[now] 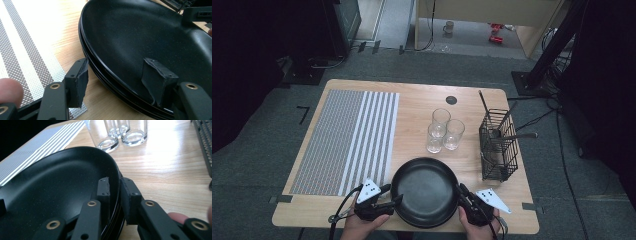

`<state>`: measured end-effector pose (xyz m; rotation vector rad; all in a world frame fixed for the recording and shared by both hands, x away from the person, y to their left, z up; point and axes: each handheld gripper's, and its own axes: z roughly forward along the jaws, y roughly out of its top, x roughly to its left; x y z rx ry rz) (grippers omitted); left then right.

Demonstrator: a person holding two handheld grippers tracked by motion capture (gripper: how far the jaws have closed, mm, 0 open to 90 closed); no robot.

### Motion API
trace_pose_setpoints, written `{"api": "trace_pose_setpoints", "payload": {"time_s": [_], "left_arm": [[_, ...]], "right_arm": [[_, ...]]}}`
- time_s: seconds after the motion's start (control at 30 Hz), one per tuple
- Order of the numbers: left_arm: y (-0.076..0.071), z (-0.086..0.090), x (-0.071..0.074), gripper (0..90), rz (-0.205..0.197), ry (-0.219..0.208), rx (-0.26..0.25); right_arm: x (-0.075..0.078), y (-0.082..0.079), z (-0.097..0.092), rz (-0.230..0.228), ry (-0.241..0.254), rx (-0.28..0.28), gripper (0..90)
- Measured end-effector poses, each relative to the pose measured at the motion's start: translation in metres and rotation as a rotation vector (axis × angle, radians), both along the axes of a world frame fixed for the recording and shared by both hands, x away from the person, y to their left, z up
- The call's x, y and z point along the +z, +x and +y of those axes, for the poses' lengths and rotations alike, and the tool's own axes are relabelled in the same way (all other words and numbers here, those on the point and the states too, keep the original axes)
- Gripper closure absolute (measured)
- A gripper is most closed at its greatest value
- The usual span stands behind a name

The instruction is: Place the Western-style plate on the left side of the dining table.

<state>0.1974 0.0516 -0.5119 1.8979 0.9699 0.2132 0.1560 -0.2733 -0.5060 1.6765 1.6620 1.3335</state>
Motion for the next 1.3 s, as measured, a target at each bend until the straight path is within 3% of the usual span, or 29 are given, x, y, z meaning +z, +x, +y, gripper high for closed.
{"api": "trace_pose_setpoints", "payload": {"time_s": [0.47, 1.3], "left_arm": [[0.0018, 0.0009, -0.0014, 38.7, 0.015, -0.016, -0.011], [0.0021, 0.0011, -0.0012, 38.6, 0.017, -0.017, -0.013]], "right_arm": [[-0.0005, -0.0015, -0.0015, -0.002, 0.054, 0.000, 79.2], [0.0007, -0.0042, 0.0019, -0.007, 0.020, 0.000, 79.9]]}}
